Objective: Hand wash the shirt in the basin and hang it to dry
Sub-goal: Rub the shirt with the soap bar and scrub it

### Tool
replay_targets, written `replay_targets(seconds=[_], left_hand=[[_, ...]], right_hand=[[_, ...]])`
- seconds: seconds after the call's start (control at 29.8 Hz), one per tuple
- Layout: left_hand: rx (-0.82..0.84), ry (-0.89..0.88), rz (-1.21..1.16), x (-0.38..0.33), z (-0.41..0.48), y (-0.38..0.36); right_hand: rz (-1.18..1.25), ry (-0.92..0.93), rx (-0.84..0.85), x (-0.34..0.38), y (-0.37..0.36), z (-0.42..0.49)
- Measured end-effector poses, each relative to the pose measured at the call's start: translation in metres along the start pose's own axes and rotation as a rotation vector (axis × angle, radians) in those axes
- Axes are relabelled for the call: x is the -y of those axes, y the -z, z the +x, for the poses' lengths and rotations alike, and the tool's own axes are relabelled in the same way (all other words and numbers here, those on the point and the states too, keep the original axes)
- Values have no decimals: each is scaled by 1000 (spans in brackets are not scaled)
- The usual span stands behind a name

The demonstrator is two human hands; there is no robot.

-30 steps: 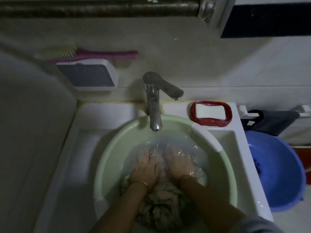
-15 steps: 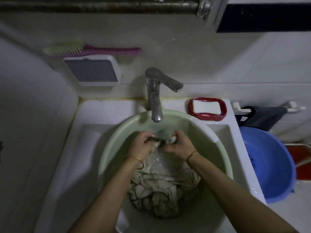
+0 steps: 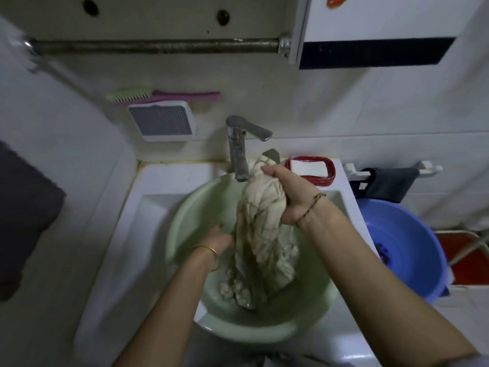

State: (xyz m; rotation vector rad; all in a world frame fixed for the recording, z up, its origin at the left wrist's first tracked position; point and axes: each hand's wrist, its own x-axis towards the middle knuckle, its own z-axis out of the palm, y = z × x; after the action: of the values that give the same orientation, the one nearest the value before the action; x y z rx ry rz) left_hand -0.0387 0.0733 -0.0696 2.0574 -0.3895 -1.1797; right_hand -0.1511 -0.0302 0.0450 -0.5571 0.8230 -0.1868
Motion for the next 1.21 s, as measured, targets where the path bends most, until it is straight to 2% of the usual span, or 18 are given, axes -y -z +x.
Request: replay_targets(seconds=[0.07,0.2,0.34,0.5,0.64,0.7,0.77,0.87,0.91,0.97,1.01,1.11,1.17,1.21], left_hand=[[-22,90,102,3,-1,-4],[22,136,-323,8,-3,-11],[100,228,-737,3,-21,-20],[211,211,-900,-16,-47,-27],[454,375,-1059,-4,-41,-24],[373,374,-1012,13,-19,-28],[200,314,-1024,17,-2,-27],[-120,142,-846,6,-8,-20],[-224,79,-694,6,-6,-15],[-440,-155,-195,15,-1,-5],[-468,-243,26,20,3,-5],[-408,-234,695,37,8,-19],[-317,-227,943,41,0,-24],[-217,-122,967,45,27,-28]], right_hand=[[77,45,52,10,-16,-15],[208,203,158,35,-49,-41],[354,270,233,54,-74,-70],[504,313,251,51,-93,-83],[560,348,204,47,-76,-67],[535,357,189,43,-55,-55],[499,328,134,36,-29,-43],[251,218,-117,14,8,-23],[169,174,-169,5,17,-14],[-100,167,-303,-15,33,5],[-346,205,-401,-23,44,15],[-1291,212,-580,-52,76,46],[-1579,101,-596,-72,92,54],[-1618,-15,-532,-77,101,89]])
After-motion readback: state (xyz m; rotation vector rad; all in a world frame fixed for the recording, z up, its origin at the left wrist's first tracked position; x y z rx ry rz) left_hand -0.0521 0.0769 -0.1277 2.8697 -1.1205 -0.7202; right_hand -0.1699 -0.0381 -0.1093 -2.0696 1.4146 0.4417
